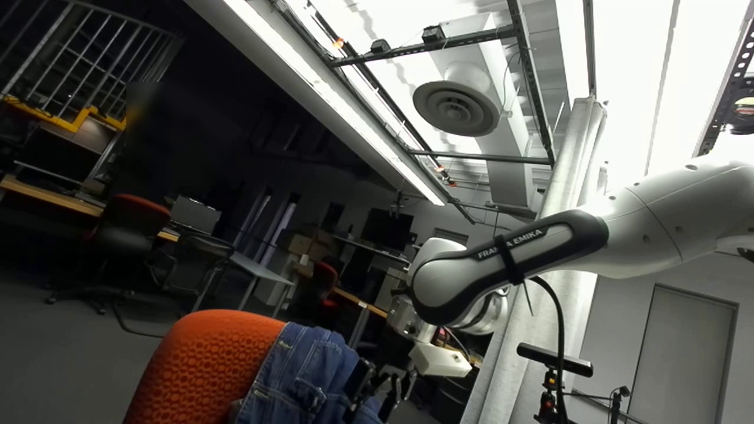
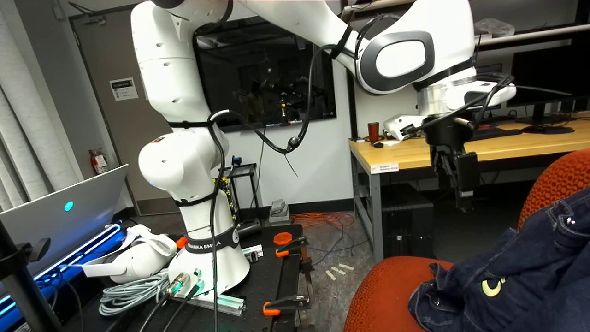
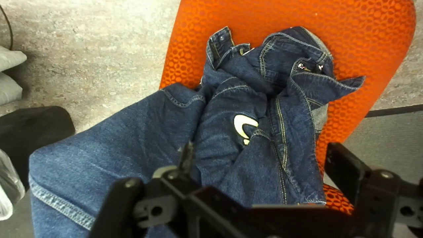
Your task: Move the denim cloth from the chair back to the seat of the chair
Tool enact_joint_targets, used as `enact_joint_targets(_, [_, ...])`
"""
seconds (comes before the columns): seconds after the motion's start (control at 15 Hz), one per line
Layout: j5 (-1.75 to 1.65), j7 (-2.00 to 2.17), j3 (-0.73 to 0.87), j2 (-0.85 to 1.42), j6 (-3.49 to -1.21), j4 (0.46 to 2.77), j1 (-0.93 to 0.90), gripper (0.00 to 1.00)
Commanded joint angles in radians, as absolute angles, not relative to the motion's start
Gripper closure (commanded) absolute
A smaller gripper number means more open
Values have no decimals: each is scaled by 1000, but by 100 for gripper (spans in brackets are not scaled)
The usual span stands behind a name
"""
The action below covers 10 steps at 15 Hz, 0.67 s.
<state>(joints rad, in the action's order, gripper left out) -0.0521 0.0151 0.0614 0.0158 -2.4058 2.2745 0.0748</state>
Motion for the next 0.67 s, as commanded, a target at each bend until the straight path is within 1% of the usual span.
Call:
enact_joint_targets(0.0, [-95,106,42,138,-2472,2187,43,0])
enact_joint_targets(0.6, [-87,375,64,405,-2562,1964,-49,0])
